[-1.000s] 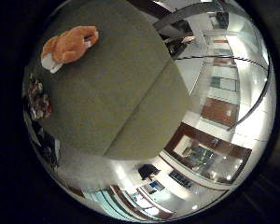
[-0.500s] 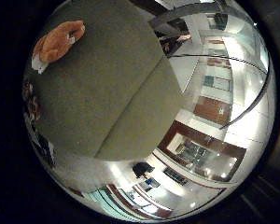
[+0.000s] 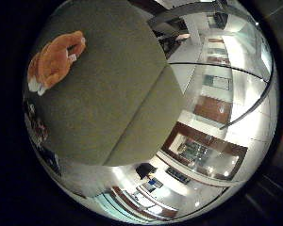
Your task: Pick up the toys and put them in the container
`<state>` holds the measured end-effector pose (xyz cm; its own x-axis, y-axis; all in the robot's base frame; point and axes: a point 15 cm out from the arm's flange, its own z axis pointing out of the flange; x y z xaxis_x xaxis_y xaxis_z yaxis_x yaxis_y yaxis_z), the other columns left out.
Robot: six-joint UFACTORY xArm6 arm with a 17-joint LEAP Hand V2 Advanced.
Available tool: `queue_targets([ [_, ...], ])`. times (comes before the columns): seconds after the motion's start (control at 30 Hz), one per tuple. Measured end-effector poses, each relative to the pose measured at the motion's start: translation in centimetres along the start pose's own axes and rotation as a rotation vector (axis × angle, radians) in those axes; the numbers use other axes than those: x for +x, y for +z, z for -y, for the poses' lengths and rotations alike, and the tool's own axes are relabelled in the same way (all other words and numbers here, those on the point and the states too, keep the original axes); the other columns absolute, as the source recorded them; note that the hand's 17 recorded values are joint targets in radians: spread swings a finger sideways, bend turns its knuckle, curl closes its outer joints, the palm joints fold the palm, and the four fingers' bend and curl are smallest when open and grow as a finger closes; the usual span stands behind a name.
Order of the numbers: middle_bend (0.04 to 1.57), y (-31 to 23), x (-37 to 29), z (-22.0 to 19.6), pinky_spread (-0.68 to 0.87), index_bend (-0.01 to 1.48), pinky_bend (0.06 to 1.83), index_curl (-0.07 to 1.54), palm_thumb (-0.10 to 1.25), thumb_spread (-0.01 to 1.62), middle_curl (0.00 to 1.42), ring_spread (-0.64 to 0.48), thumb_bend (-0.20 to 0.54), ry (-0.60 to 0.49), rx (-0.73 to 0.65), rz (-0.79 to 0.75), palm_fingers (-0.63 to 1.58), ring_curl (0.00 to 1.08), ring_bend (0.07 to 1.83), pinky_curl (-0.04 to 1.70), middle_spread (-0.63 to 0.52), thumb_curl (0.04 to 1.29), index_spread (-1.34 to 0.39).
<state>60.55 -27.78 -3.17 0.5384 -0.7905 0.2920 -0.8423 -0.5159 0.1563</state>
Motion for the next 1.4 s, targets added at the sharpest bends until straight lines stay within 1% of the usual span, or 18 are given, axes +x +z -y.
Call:
queue_targets([
  [0.23,0.19,1.0,-2.3,1.7,0.31,0.18,0.39,0.32,0.64,1.07,0.31,0.13,-0.023,-0.027,0.000,0.013,0.19,0.26,0.20,0.13,-0.04,0.34,-0.39],
  [0.67,0.19,5.2,-7.2,2.5,0.31,0.18,0.39,0.31,0.64,1.07,0.31,0.13,-0.023,-0.052,-0.036,0.068,0.20,0.27,0.21,0.13,-0.04,0.34,-0.39],
  [0.97,0.19,7.7,-9.6,2.1,0.32,0.17,0.41,0.31,0.65,1.06,0.31,0.13,-0.023,-0.056,-0.059,0.099,0.20,0.27,0.21,0.12,-0.04,0.34,-0.39],
  [1.07,0.19,8.5,-10.0,1.6,0.33,0.17,0.42,0.31,0.65,1.06,0.31,0.13,-0.024,-0.049,-0.068,0.110,0.21,0.27,0.22,0.12,-0.04,0.34,-0.39],
  [1.17,0.20,9.6,-10.3,0.6,0.34,0.16,0.46,0.30,0.65,1.06,0.31,0.10,-0.024,-0.038,-0.082,0.125,0.26,0.27,0.26,0.12,-0.05,0.34,-0.39],
  [1.23,0.25,9.9,-10.2,0.2,0.33,0.14,0.52,0.27,0.65,1.06,0.33,0.04,-0.023,-0.033,-0.084,0.129,0.46,0.29,0.37,0.11,-0.10,0.34,-0.37],
  [1.27,0.31,10.1,-10.2,0.0,0.27,0.15,0.57,0.27,0.65,1.06,0.35,-0.02,-0.023,-0.032,-0.086,0.130,0.61,0.30,0.45,0.10,-0.13,0.34,-0.37],
  [1.3,0.36,10.2,-10.1,-0.3,0.19,0.16,0.60,0.27,0.66,1.06,0.37,-0.08,-0.023,-0.026,-0.088,0.133,0.72,0.32,0.52,0.09,-0.16,0.34,-0.37],
  [1.33,0.46,10.3,-9.9,-0.5,0.04,0.18,0.72,0.27,0.66,1.06,0.41,-0.16,-0.022,-0.023,-0.088,0.134,1.04,0.35,0.62,0.10,-0.20,0.34,-0.39],
  [1.37,0.49,10.4,-9.7,-0.5,-0.07,0.20,0.79,0.29,0.66,1.06,0.44,-0.19,-0.021,-0.021,-0.081,0.131,1.16,0.39,0.71,0.12,-0.22,0.34,-0.40],
  [1.4,0.62,10.4,-9.3,-0.6,-0.20,0.31,0.94,0.36,0.68,1.06,0.51,-0.23,-0.016,-0.016,-0.069,0.125,1.32,0.45,0.80,0.18,-0.24,0.34,-0.43],
])
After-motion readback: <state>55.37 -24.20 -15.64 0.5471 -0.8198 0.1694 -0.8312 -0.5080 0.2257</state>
